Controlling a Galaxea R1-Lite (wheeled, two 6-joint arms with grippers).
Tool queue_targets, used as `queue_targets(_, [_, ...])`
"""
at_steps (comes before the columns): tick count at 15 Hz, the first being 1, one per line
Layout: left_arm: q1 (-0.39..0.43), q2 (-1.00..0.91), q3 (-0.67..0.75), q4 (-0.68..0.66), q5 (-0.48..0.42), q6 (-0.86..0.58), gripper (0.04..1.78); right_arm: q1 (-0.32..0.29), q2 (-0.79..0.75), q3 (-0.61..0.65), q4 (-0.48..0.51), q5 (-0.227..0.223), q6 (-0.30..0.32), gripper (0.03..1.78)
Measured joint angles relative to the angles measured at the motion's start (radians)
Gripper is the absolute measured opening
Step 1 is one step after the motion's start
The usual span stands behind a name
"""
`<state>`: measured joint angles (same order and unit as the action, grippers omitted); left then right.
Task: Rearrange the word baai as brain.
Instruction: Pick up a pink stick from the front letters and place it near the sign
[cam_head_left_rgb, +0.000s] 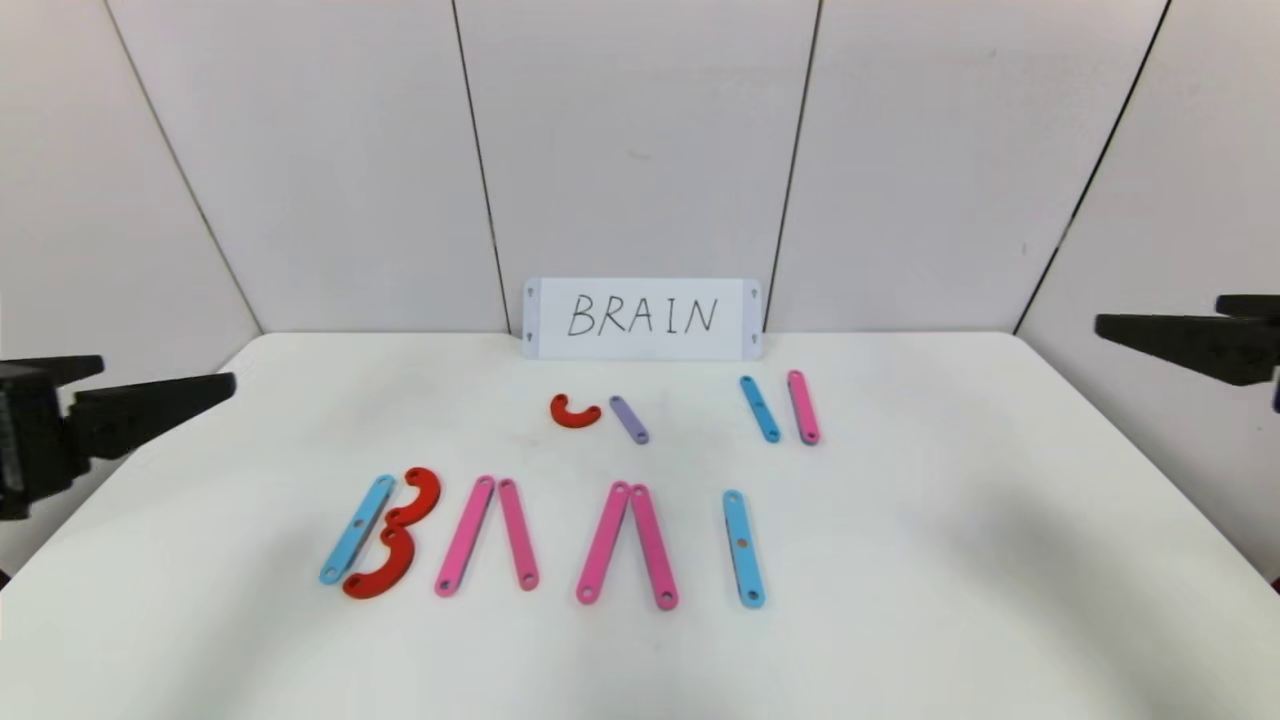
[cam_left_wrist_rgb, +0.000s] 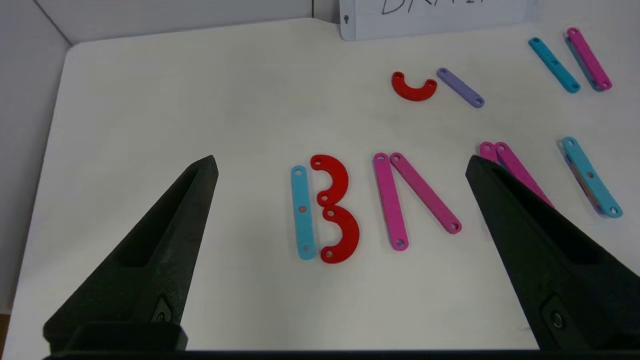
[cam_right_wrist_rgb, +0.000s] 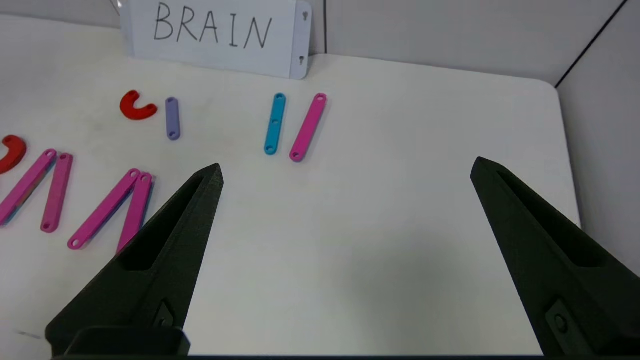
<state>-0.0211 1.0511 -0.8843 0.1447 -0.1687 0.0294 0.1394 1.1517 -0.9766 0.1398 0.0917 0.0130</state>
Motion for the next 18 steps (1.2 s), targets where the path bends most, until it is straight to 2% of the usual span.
queue_targets(3, [-0.031, 0.166, -0.069, 0.054, -0.001, 0.044, 1.74, 0.030, 0.151, -0.063, 0.000, 0.023, 0.015, 1.73])
queue_targets(6, [-0.115, 0.284, -0.149, 0.215, 0.018, 0.064, 1.74, 0.077, 0.275, -0.110, -0.008, 0.043, 0.044, 1.73])
queue_targets(7, [-0.151, 0.320, -0.163, 0.251, 0.050, 0.066, 1.74, 0.096, 0.309, -0.126, -0.011, 0.043, 0.053, 1.73])
queue_targets(10, [-0.255, 0.413, -0.177, 0.259, 0.165, 0.066, 1.74, 0.144, 0.385, -0.146, -0.015, 0.042, 0.070, 1.73])
queue_targets(15, [-0.341, 0.524, -0.164, 0.256, 0.179, 0.035, 1.74, 0.163, 0.459, -0.167, -0.016, 0.046, 0.061, 1.73])
queue_targets(18, [-0.362, 0.546, -0.146, 0.255, 0.179, 0.023, 1.74, 0.164, 0.473, -0.168, -0.017, 0.071, 0.062, 1.73])
